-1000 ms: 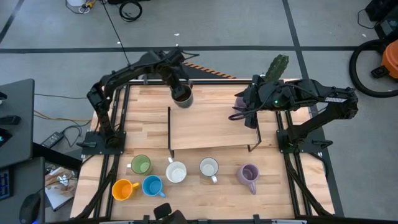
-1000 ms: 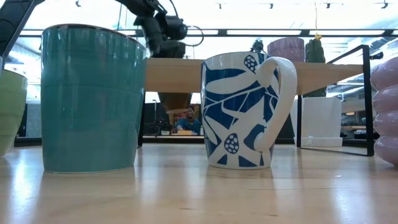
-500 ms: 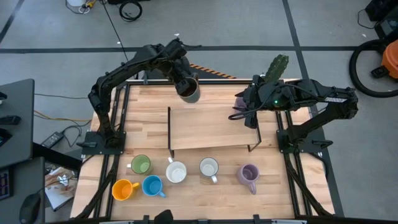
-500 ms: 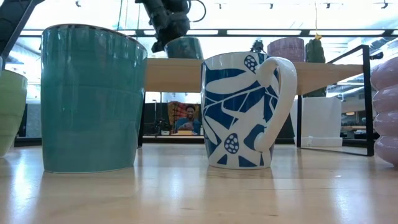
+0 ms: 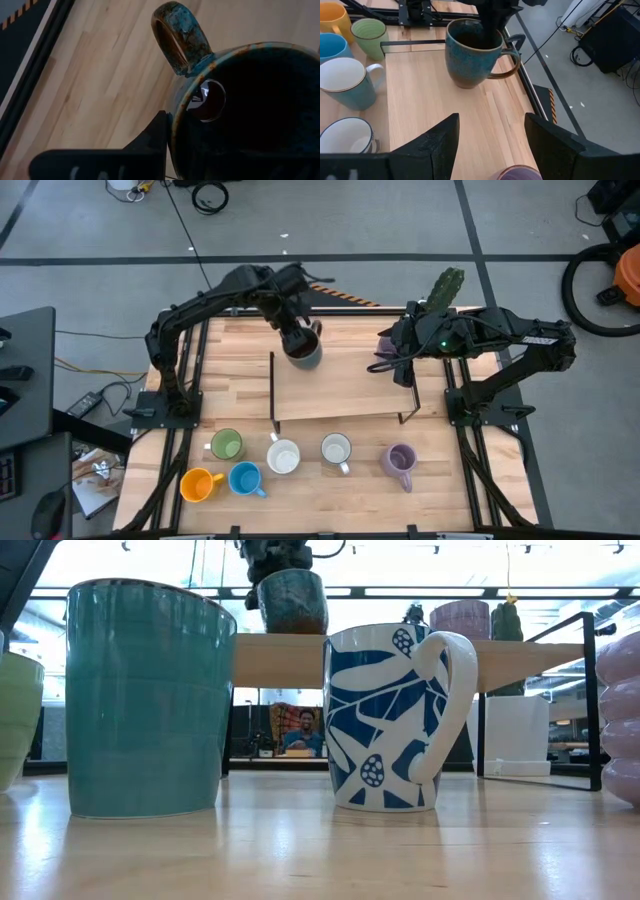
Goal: Place coffee mugs
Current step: Put the dark green mug on the shelf
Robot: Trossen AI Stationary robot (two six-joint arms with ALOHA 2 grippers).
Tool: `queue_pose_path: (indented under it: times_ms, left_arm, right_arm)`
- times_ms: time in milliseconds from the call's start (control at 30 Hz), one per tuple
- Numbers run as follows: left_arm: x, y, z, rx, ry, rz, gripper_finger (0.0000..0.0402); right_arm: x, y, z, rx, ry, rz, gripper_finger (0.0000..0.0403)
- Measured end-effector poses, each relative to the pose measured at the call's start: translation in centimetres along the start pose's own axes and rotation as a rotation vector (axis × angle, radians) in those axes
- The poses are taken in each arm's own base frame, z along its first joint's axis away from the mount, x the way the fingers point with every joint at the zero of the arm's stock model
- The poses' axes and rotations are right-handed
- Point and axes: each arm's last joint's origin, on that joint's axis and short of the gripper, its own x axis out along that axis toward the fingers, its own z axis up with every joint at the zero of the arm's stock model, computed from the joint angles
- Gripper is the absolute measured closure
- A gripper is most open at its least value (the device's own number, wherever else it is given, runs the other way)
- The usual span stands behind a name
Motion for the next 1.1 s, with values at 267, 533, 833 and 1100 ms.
queue_pose_path:
  times_ms: [267,533,833,1100]
  left_arm:
    - [0.6,-1.1,0.1,0.004,0.018,-0.010,0.0363]
    - [1.7,-1.1,-0.1,-0.010,0.035,0.037,0.0362]
    - [1.8,-1.7,-0.1,0.043,0.032,0.030,0.0359]
    - [1.8,-2.2,-0.1,0.105,0.033,0.020,0.0357]
  right_arm:
    - [0.0,0.0,0.0,0.000,0.000,0.000,0.0172]
    - [0.8,0.4,-0.4,-0.004,0.010,0.016,0.0172]
    - [1.2,0.6,-0.6,-0.012,0.020,0.022,0.0172]
    - [1.2,0.6,-0.6,-0.011,0.020,0.022,0.0172]
